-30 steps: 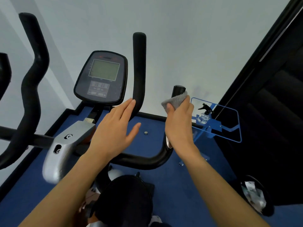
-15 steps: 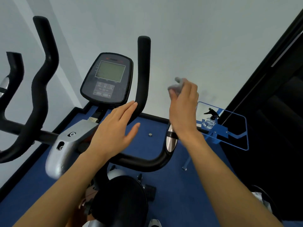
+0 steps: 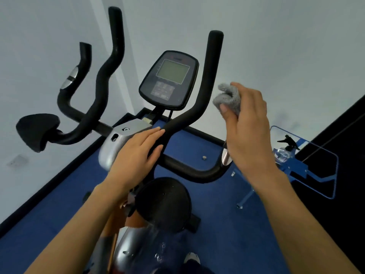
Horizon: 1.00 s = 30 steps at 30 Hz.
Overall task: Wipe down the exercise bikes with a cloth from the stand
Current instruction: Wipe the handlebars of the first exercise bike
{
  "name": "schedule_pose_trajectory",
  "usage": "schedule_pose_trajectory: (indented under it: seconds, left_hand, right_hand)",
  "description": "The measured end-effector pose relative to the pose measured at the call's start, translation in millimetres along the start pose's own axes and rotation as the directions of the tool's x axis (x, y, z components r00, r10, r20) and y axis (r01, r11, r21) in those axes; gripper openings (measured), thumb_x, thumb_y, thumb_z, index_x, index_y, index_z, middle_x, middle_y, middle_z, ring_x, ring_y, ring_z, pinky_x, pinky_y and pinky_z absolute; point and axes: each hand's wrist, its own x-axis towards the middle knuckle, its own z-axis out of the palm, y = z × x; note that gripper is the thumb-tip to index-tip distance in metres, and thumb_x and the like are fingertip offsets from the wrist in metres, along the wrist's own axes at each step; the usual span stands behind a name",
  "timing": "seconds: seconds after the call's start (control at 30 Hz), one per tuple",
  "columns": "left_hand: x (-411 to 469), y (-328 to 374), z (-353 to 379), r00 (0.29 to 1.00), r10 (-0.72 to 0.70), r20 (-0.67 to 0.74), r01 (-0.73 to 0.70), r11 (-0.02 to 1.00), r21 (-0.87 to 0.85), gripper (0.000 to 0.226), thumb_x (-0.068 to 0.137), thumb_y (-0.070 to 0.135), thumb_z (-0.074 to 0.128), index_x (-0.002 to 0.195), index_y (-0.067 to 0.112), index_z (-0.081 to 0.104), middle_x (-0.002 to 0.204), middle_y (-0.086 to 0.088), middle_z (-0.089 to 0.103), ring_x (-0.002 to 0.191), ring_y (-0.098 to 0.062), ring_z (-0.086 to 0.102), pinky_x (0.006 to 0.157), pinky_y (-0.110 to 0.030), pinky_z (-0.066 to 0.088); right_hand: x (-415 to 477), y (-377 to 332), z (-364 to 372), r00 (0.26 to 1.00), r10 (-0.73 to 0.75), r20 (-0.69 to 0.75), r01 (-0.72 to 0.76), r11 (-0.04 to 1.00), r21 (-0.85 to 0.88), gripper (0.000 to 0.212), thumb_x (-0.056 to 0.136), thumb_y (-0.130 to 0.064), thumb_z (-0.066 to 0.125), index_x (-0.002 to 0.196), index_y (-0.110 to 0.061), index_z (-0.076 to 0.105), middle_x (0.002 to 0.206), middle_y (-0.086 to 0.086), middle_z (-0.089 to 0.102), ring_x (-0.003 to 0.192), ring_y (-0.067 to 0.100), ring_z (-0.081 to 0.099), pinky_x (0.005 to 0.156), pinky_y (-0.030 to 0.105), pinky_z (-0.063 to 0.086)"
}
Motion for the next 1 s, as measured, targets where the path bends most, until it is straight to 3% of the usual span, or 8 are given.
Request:
schedule_pose_trajectory:
  seconds: [0.17, 0.23, 0.3, 0.37, 0.47, 0.63, 0.83, 1.0]
  left_hand:
    - [-19.9, -1.4, -5.4, 1.0, -0.005, 0.014, 0.005, 1.0, 0.006, 0.041, 0.093, 0.024, 0.049, 0.133, 0.013, 0.048, 0.136, -0.005, 0.05, 0.122, -0.018, 0.044, 0.102, -0.023, 0.027]
    - [-25.9, -1.9, -5.4, 1.0, 0.004, 0.023, -0.004, 1.0, -0.015, 0.043, 0.093, 0.019, 0.053, 0.135, 0.013, 0.045, 0.14, -0.005, 0.046, 0.125, -0.019, 0.042, 0.103, -0.022, 0.024]
    - [-31.2, -3.0, -5.0, 0.999, 0.002, 0.033, -0.001, 0.999, -0.045, 0.046, 0.093, 0.018, 0.053, 0.137, 0.013, 0.042, 0.143, -0.003, 0.042, 0.128, -0.019, 0.04, 0.103, -0.021, 0.021]
    - [-33.8, -5.1, -2.6, 0.999, 0.001, 0.033, 0.002, 0.998, -0.071, 0.047, 0.093, 0.018, 0.053, 0.138, 0.013, 0.04, 0.144, -0.003, 0.041, 0.129, -0.02, 0.04, 0.104, -0.022, 0.023]
    - [-34.7, -9.6, 3.4, 1.0, 0.03, 0.007, -0.029, 0.996, -0.08, 0.046, 0.093, 0.024, 0.047, 0.136, 0.009, 0.043, 0.141, -0.008, 0.045, 0.123, -0.025, 0.047, 0.103, -0.033, 0.034]
    - [-36.3, -13.6, 9.0, 0.999, 0.049, -0.017, -0.051, 0.994, -0.1, 0.052, 0.09, 0.031, 0.034, 0.136, 0.007, 0.043, 0.139, -0.011, 0.047, 0.121, -0.027, 0.049, 0.101, -0.034, 0.035]
    - [-36.5, -13.7, 13.2, 0.999, 0.044, -0.021, -0.046, 0.991, -0.123, 0.052, 0.09, 0.031, 0.033, 0.135, 0.007, 0.044, 0.14, -0.011, 0.046, 0.121, -0.027, 0.05, 0.101, -0.034, 0.035]
    - [-36.2, -14.4, 12.9, 0.999, 0.039, -0.004, -0.039, 0.991, -0.128, 0.054, 0.09, 0.033, 0.031, 0.137, 0.009, 0.042, 0.142, -0.009, 0.044, 0.123, -0.028, 0.048, 0.101, -0.038, 0.037]
  right_hand:
    - [-51.3, -38.2, -3.8, 0.972, 0.084, 0.221, -0.126, 0.975, 0.184, 0.032, 0.094, -0.027, 0.046, 0.125, -0.021, 0.046, 0.117, -0.005, 0.049, 0.109, 0.013, 0.048, 0.09, 0.016, 0.04]
    - [-74.6, -47.7, 6.5, 0.941, 0.15, 0.304, -0.205, 0.966, 0.157, 0.031, 0.091, -0.032, 0.048, 0.121, -0.026, 0.042, 0.114, -0.004, 0.048, 0.103, 0.009, 0.047, 0.08, 0.009, 0.04]
    - [-96.9, -56.1, 23.4, 0.91, 0.222, 0.351, -0.271, 0.958, 0.097, 0.032, 0.09, -0.033, 0.052, 0.118, -0.024, 0.04, 0.116, -0.001, 0.048, 0.102, 0.01, 0.047, 0.081, 0.013, 0.042]
    - [-115.1, -60.7, 40.3, 0.934, 0.183, 0.306, -0.192, 0.981, -0.002, 0.036, 0.088, -0.033, 0.056, 0.119, -0.016, 0.046, 0.122, 0.004, 0.051, 0.11, 0.014, 0.049, 0.091, 0.024, 0.045]
    - [-135.8, -50.2, 61.6, 0.989, -0.012, 0.146, 0.039, 0.981, -0.189, 0.041, 0.087, -0.037, 0.051, 0.114, -0.006, 0.059, 0.122, 0.011, 0.06, 0.113, 0.022, 0.056, 0.096, 0.033, 0.047]
    - [-146.9, -46.7, 74.5, 0.997, -0.075, 0.015, 0.075, 0.93, -0.36, 0.045, 0.09, -0.034, 0.045, 0.115, 0.0, 0.061, 0.117, 0.015, 0.065, 0.117, 0.024, 0.057, 0.103, 0.034, 0.039]
    - [-157.8, -47.1, 94.4, 0.986, -0.156, 0.063, 0.163, 0.783, -0.6, 0.048, 0.1, -0.031, 0.028, 0.114, 0.0, 0.061, 0.115, 0.017, 0.066, 0.112, 0.024, 0.06, 0.101, 0.04, 0.04]
    - [-186.4, -48.5, 100.6, 0.969, -0.228, 0.096, 0.237, 0.74, -0.63, 0.038, 0.091, -0.029, 0.047, 0.11, -0.001, 0.065, 0.11, 0.014, 0.068, 0.107, 0.021, 0.063, 0.096, 0.035, 0.046]
